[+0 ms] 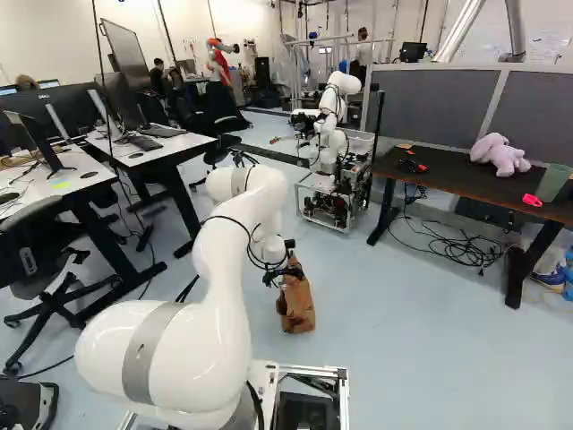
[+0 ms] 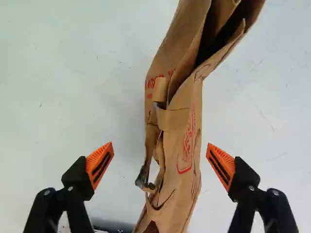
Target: Pick up the bag on the ground and place it on the table
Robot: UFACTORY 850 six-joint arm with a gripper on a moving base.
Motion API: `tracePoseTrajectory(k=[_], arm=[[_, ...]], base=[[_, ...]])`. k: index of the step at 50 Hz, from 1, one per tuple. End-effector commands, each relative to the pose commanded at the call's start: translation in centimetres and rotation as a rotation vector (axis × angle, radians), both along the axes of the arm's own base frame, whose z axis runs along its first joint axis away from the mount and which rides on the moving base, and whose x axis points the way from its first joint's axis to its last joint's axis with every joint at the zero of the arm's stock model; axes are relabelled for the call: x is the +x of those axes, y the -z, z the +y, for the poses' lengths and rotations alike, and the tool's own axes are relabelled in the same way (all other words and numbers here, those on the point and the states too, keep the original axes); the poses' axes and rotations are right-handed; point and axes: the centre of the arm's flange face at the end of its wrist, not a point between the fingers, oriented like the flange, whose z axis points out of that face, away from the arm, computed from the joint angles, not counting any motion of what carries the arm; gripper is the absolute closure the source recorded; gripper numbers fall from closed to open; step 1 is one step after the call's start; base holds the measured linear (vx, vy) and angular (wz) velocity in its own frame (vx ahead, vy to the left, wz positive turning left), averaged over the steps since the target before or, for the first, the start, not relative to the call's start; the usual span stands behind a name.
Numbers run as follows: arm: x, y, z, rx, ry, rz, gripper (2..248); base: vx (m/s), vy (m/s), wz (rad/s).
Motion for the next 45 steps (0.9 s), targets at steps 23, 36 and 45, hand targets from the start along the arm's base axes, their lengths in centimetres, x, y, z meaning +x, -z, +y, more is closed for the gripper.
tracePoseTrajectory(k=[23,36,45], arm=[[0.0,1.2,0.0,0.000,0.000,0.002,3],[0.0,1.2,0.0,0.000,0.000,0.002,73],[0.0,1.2,0.0,0.000,0.000,0.002,111]], base=[[0.000,0.000,0.000],[0.000,0.000,0.000],[0.000,0.000,0.000]])
